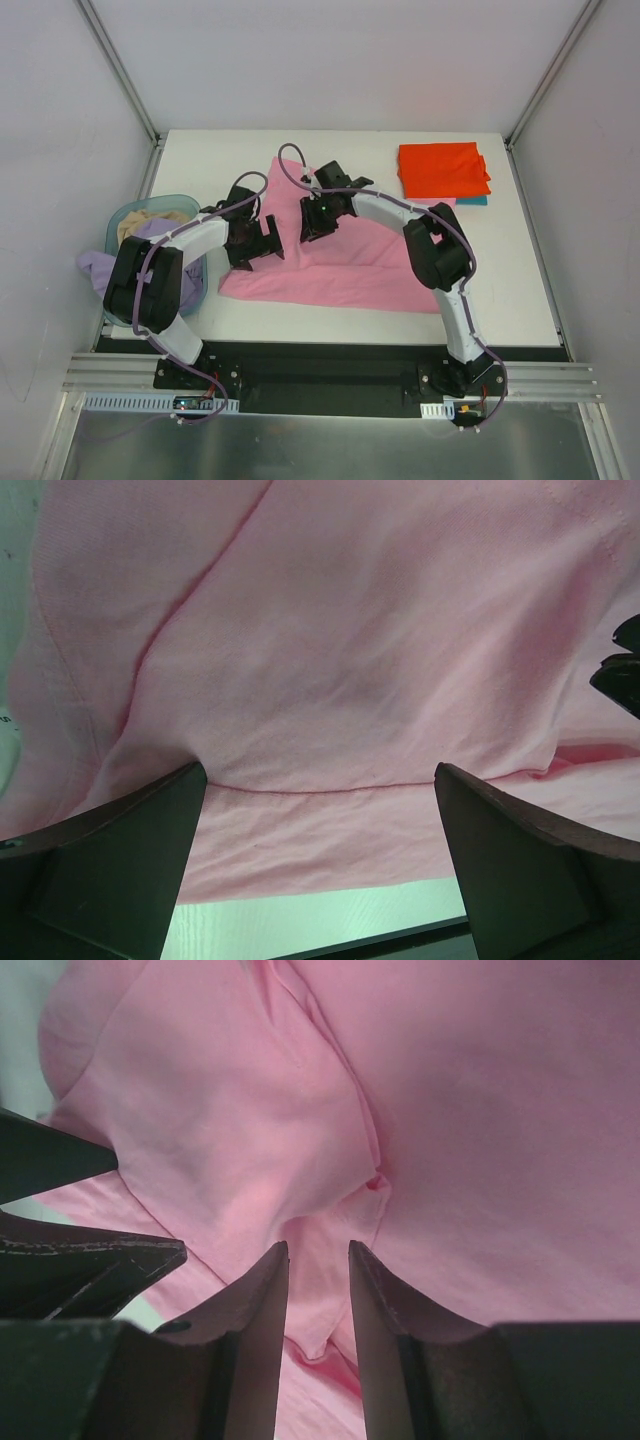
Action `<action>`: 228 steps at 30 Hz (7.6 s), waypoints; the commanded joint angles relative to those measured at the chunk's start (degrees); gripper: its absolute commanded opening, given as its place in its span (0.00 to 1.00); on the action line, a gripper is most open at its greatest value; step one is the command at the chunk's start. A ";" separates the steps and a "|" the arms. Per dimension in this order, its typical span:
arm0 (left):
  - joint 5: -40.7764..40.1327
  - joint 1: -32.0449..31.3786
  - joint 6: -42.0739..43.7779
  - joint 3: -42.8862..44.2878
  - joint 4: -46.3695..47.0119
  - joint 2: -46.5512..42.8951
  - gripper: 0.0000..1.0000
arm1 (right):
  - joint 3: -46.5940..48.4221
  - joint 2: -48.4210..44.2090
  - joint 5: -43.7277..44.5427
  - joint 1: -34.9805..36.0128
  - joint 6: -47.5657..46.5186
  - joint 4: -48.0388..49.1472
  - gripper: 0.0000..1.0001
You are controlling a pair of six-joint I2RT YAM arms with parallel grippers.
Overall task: Fold and stack the t-shirts
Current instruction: Fold the tshirt
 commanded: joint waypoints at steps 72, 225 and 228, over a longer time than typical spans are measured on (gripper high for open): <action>-0.57 -0.85 0.99 8.48 -1.45 -2.21 0.99 | -29.15 -37.64 16.54 -4.32 -3.95 -6.55 0.97; -12.09 4.34 4.43 46.83 -17.97 22.59 0.00 | -10.46 -16.41 30.78 -35.89 1.15 -14.37 0.84; -12.00 3.64 3.99 43.67 -17.97 19.61 0.00 | -9.58 -14.73 31.22 -36.06 0.80 -13.51 0.77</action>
